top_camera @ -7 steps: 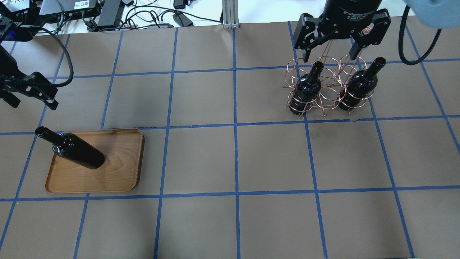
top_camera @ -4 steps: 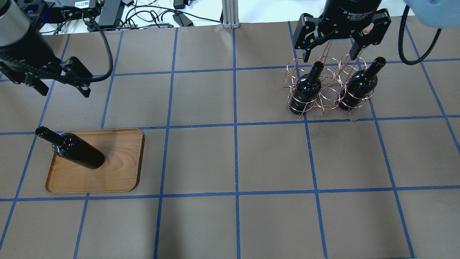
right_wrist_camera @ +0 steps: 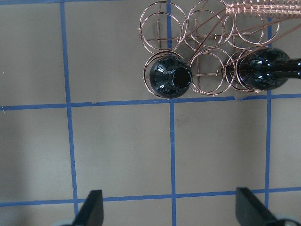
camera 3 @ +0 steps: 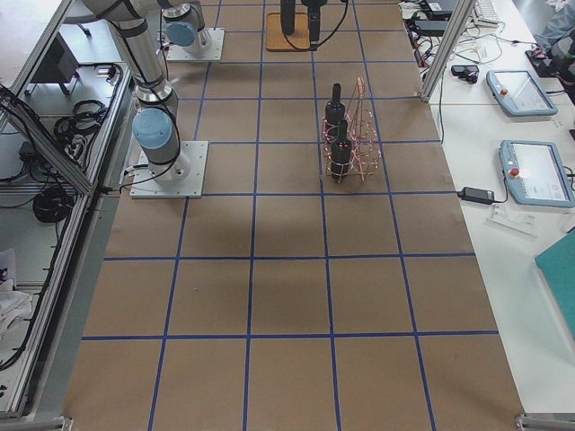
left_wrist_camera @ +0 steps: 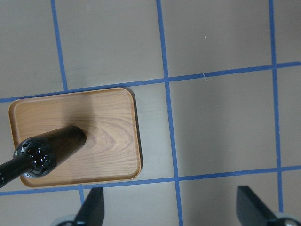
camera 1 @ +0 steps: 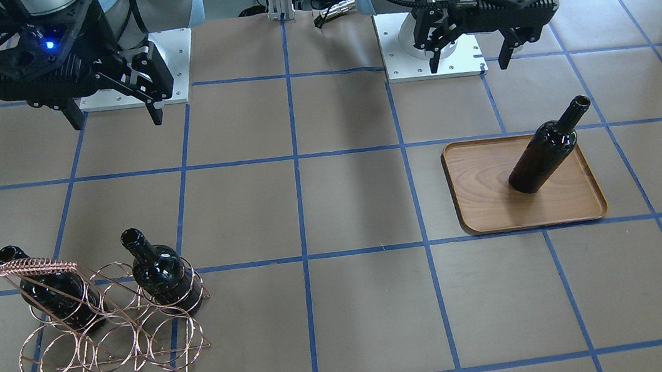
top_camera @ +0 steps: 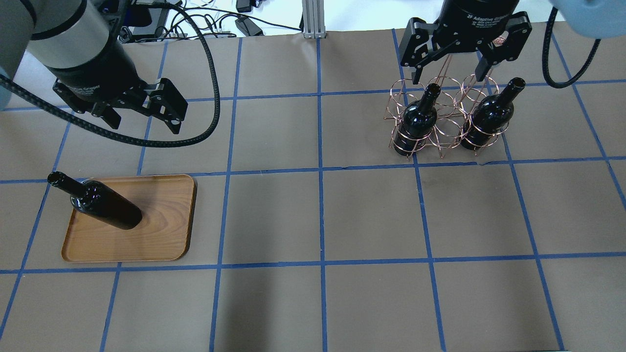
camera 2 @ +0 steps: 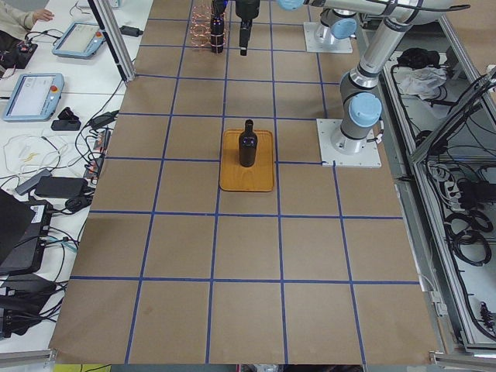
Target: Take wine from basket and place on tray
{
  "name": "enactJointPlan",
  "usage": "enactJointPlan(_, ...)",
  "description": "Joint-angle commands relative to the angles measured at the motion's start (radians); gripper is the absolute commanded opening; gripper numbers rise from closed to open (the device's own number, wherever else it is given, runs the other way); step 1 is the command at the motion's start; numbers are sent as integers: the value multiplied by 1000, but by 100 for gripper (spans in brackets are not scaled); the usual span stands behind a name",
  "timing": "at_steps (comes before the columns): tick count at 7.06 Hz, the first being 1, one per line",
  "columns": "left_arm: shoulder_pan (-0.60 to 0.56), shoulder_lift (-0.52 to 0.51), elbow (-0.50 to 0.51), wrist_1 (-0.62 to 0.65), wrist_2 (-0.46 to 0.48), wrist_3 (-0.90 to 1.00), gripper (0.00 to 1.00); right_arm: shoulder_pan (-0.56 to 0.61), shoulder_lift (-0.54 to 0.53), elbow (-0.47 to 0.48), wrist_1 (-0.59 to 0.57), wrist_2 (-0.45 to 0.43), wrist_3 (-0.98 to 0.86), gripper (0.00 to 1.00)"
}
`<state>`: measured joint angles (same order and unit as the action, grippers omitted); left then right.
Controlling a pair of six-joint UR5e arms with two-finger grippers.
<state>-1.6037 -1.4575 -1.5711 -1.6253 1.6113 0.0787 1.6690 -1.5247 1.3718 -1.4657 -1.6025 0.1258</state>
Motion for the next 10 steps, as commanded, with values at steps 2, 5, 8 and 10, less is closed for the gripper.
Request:
enactJointPlan(2,10,14,8,-39,-39,4,100,0,0,0,-1,-1,0,100)
enactJointPlan(5,73,13,5,-41,-48,0,100,0,0,1,-2,1,0,100)
enactJointPlan(8,74,8,-12,-39,-44,1,100,0,0,1,-2,1,0,100)
enactJointPlan(10,74,8,-12,-41,-39,4,100,0,0,0,-2,-1,0,100)
